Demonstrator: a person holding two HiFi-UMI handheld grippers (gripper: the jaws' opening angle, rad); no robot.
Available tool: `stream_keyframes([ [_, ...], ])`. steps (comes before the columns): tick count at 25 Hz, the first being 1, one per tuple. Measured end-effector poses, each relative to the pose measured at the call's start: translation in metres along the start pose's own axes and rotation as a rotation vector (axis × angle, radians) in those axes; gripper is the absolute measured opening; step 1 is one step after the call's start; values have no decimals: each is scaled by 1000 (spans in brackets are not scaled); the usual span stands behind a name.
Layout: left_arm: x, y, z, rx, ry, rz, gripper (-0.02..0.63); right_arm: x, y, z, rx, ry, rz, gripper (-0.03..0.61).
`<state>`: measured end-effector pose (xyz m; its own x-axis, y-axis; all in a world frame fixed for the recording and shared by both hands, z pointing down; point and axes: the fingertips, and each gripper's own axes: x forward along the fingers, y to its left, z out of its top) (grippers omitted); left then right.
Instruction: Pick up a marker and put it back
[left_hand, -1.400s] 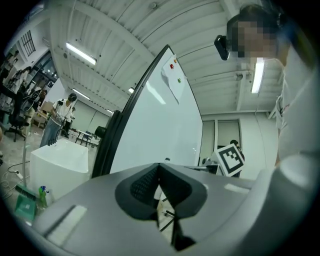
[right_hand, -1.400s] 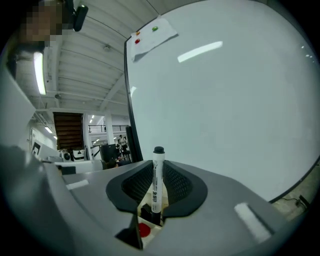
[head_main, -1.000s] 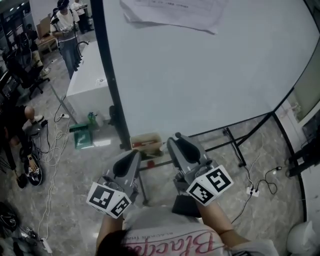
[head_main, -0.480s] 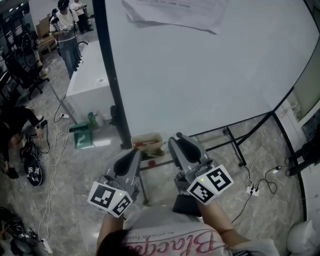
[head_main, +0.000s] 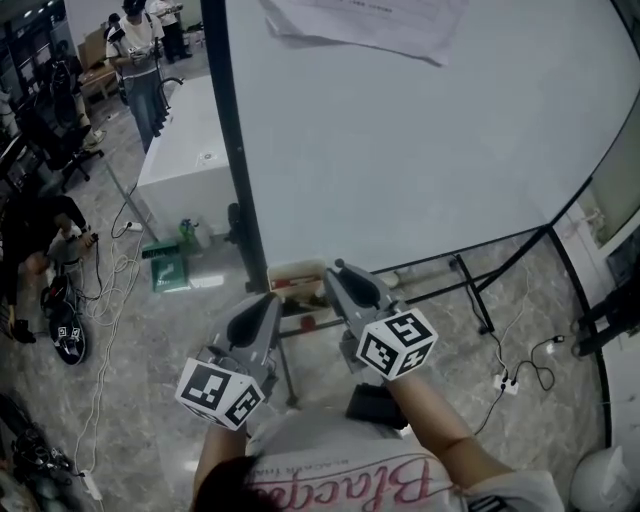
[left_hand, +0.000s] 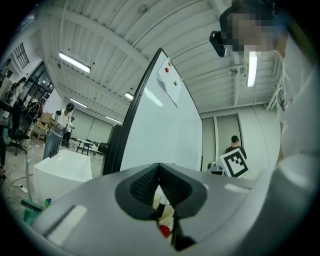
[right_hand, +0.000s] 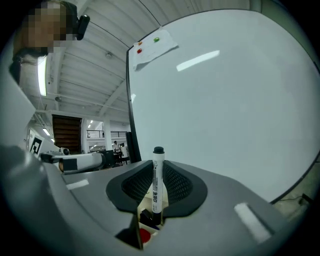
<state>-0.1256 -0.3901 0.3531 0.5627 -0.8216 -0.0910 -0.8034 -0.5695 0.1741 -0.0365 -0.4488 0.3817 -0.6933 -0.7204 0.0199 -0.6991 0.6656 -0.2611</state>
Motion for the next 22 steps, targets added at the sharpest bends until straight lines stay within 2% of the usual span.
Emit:
stream_keyframes([
  [4,-3,1,-2,-5,5,10,0,9,-5,-29,51,76,1,66],
  [8,-5,1,-3,-1,11,16,0,12,-11,-47,45,133,-15,69],
  [14,-5,-1,-6,0,14,11,0,16,-21,-51,-97,161,-63,83],
  [17,-5,-2,-7,-3,15,8,0,19,-30,-56,-134,196,-90,97],
  [18,-5,-2,-6,-4,15,8,0,20,-33,-57,-134,204,-93,109],
  [21,-6,-2,-6,-12,9,12,0,19,-37,-55,-97,185,-87,216],
  [22,-6,-2,-6,-15,8,12,0,17,-38,-51,-92,172,-88,221],
])
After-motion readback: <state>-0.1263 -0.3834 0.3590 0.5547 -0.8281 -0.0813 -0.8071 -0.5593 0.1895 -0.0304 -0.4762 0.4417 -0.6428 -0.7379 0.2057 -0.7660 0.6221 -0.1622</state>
